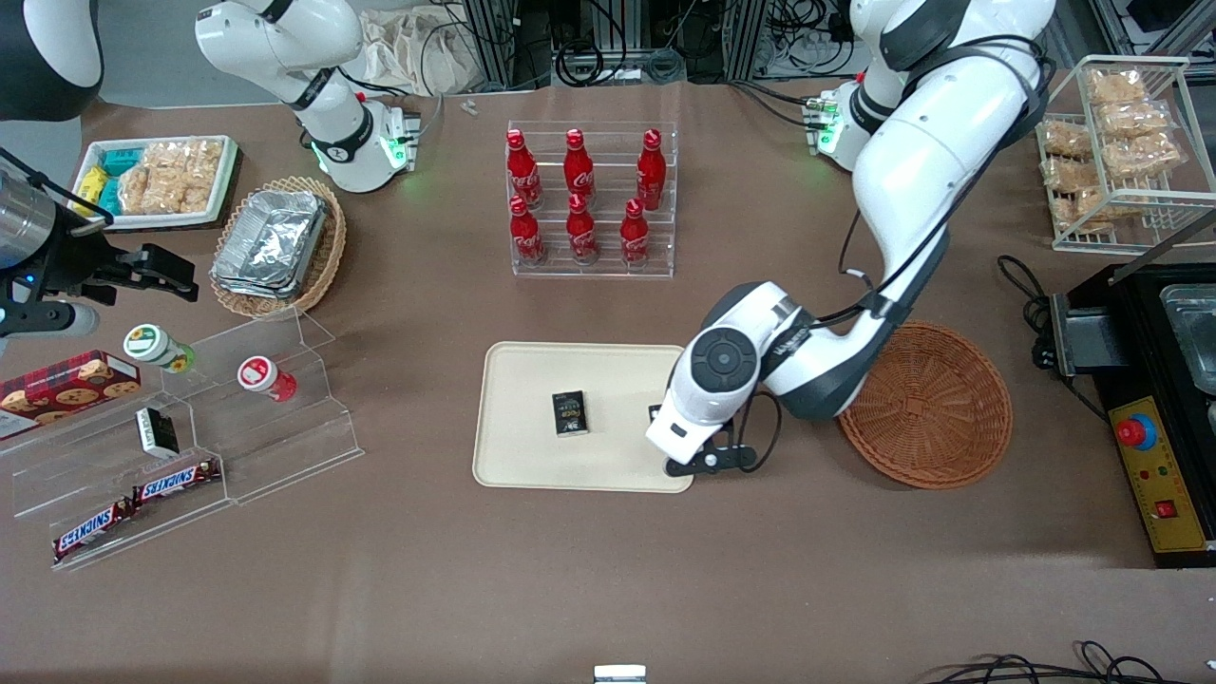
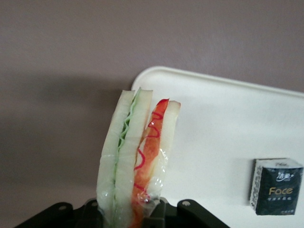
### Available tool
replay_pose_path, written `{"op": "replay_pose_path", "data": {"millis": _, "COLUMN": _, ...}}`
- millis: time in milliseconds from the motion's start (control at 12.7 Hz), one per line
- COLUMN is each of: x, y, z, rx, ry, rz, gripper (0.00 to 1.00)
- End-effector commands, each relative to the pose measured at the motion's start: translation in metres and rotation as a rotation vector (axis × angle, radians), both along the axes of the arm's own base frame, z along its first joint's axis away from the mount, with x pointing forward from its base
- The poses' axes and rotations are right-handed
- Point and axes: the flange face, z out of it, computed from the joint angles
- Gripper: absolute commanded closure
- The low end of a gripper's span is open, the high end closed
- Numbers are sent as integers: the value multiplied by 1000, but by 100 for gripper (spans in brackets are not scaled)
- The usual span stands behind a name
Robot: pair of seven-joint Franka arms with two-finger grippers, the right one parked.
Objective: Place sandwich from basket to tray
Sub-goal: 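Lower the sandwich onto the tray beside the tissue pack and release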
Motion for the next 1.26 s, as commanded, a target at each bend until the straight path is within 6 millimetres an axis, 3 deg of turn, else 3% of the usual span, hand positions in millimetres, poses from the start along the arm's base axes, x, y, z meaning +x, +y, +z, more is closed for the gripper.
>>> {"op": "replay_pose_path", "data": {"millis": 0, "x": -4, "y": -16, "z": -8, "rx": 12, "ry": -15, "rz": -41, "gripper": 96}}
{"op": "replay_pose_path", "data": {"millis": 237, "x": -4, "y": -16, "z": -21, "rx": 7, "ry": -1, "rz": -40, "gripper": 89}}
{"op": "replay_pose_path", "data": {"millis": 632, "x": 5, "y": -21, "z": -31, "rx": -69, "ry": -50, "rz": -26, "gripper": 38}}
{"op": "replay_pose_path", "data": {"millis": 711, "x": 6, "y": -17, "z": -35, "rx": -58, "ry": -49, "rz": -23, "gripper": 18}}
{"op": "replay_pose_path", "data": {"millis": 868, "x": 7, "y": -15, "z": -35, "rx": -52, "ry": -49, "rz": -24, "gripper": 12}}
{"op": "replay_pose_path", "data": {"millis": 1026, "x": 11, "y": -7, "z": -22, "rx": -38, "ry": -57, "rz": -16, "gripper": 4}}
{"op": "replay_pose_path", "data": {"millis": 1184, "x": 17, "y": 8, "z": 17, "rx": 8, "ry": -67, "rz": -2, "gripper": 1}}
